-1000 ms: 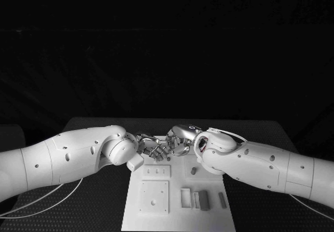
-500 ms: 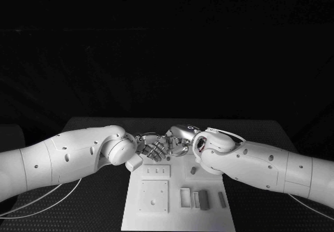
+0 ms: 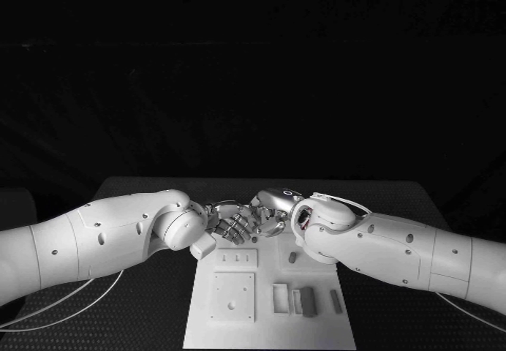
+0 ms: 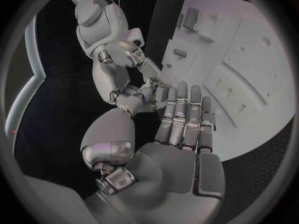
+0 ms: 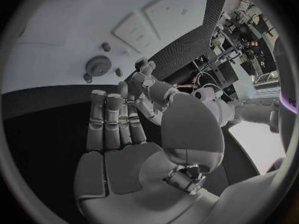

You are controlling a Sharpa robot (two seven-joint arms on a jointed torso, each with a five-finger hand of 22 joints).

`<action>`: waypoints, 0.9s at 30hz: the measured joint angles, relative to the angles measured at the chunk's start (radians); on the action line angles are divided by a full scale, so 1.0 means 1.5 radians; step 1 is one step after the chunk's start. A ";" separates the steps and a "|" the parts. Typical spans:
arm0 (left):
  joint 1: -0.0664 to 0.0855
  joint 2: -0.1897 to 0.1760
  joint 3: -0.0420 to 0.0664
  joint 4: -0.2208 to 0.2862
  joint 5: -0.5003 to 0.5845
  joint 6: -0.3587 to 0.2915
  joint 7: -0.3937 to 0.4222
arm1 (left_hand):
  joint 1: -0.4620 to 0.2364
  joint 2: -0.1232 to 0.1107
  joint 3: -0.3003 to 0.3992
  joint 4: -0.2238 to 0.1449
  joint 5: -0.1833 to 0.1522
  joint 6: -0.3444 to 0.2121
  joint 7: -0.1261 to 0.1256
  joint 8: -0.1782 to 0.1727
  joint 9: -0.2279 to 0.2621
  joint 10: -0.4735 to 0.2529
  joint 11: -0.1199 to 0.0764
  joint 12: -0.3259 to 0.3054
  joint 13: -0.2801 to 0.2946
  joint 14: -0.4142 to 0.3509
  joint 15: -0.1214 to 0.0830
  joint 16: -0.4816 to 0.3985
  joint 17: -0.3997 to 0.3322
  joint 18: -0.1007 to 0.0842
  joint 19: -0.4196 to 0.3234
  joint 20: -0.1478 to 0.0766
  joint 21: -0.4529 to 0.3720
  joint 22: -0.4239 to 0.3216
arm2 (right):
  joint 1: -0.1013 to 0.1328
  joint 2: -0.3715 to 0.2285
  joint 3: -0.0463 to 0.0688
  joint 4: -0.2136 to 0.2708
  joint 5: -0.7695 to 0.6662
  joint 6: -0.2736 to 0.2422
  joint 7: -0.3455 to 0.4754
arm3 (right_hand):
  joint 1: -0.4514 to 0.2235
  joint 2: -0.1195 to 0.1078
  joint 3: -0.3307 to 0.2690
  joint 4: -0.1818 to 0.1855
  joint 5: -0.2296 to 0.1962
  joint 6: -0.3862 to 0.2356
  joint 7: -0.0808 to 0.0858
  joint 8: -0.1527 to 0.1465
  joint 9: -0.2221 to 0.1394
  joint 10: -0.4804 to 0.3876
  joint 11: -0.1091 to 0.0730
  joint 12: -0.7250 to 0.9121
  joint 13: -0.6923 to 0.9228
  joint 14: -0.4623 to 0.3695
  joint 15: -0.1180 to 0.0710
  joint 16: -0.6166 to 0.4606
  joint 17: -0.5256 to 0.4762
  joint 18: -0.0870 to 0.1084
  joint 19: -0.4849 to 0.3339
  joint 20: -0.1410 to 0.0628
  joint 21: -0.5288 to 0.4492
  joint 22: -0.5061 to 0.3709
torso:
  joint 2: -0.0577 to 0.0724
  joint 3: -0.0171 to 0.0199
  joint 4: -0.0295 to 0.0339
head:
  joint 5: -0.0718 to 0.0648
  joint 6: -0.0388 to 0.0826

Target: Assemble the parts on the task board

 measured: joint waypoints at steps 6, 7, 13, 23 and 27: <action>0.000 0.000 0.000 0.001 -0.003 0.000 -0.004 | 0.026 -0.004 0.002 0.013 -0.064 0.003 -0.001 -0.004 0.001 0.000 0.000 0.004 -0.005 0.000 0.000 0.005 -0.004 0.000 0.000 0.000 0.003 0.000 | 0.000 0.000 0.000 0.000 0.000 0.001 0.000 | 0.002 -0.002 0.000 0.000 0.000 0.001 0.000 0.000 0.000 0.000 0.000 0.000 0.000 0.000 0.000 0.000 0.000 0.000 0.001 -0.001 0.000 0.000 | 0.000 -0.0001 0.0004 | 0.000 -0.001; 0.000 0.000 0.000 0.001 -0.004 0.001 -0.004 | 0.039 -0.002 0.005 0.015 -0.084 0.005 -0.003 -0.005 0.002 0.000 0.000 0.006 -0.006 0.000 0.000 0.007 -0.005 0.000 0.000 0.000 0.003 0.000 | 0.000 0.000 0.000 0.000 0.000 0.002 0.001 | 0.001 -0.002 0.000 0.000 0.000 0.002 0.000 0.000 0.000 0.000 0.000 0.000 0.000 0.000 0.000 0.000 0.000 0.000 0.001 -0.001 0.000 0.000 | 0.000 -0.0001 0.0004 | 0.000 -0.001; 0.000 0.000 0.000 0.000 -0.008 0.001 -0.007 | 0.076 0.027 0.008 0.018 -0.143 0.020 -0.009 -0.008 0.005 0.004 -0.008 0.012 -0.008 0.003 -0.003 0.010 -0.007 0.000 0.000 0.000 0.003 0.000 | 0.000 0.000 0.000 0.001 0.000 0.003 0.002 | 0.001 -0.001 0.000 0.000 0.000 0.004 0.001 0.000 0.000 0.000 0.000 -0.002 0.000 0.000 0.000 0.000 0.000 0.000 0.001 -0.001 0.000 0.000 | 0.000 -0.0004 0.0004 | -0.001 -0.003; 0.000 0.001 0.000 0.000 -0.011 0.000 -0.006 | 0.098 0.053 0.015 0.025 -0.154 0.027 -0.007 -0.002 0.008 0.014 -0.018 0.021 -0.008 0.005 -0.005 0.013 -0.008 0.000 0.000 0.000 0.003 0.000 | 0.000 0.000 0.000 0.000 0.000 0.005 0.002 | 0.000 0.001 0.000 0.000 0.000 0.004 0.000 -0.002 0.000 0.000 0.000 -0.003 -0.001 0.000 0.000 0.000 -0.001 0.000 0.001 -0.001 0.000 0.000 | 0.000 -0.0003 0.0006 | -0.001 -0.004; 0.000 0.001 0.000 -0.002 -0.011 0.000 -0.006 | 0.098 0.068 0.013 0.029 -0.154 0.028 -0.006 0.000 0.008 0.018 -0.021 0.022 -0.008 0.007 -0.007 0.013 -0.009 0.000 0.000 0.000 0.003 0.000 | -0.001 0.000 0.000 -0.001 0.000 0.007 0.002 | 0.000 0.001 0.000 0.000 -0.001 0.004 0.000 -0.003 0.000 0.000 0.000 -0.003 -0.001 0.000 0.000 0.000 -0.001 0.000 0.001 -0.001 0.000 0.000 | 0.000 -0.0001 0.0005 | 0.000 -0.004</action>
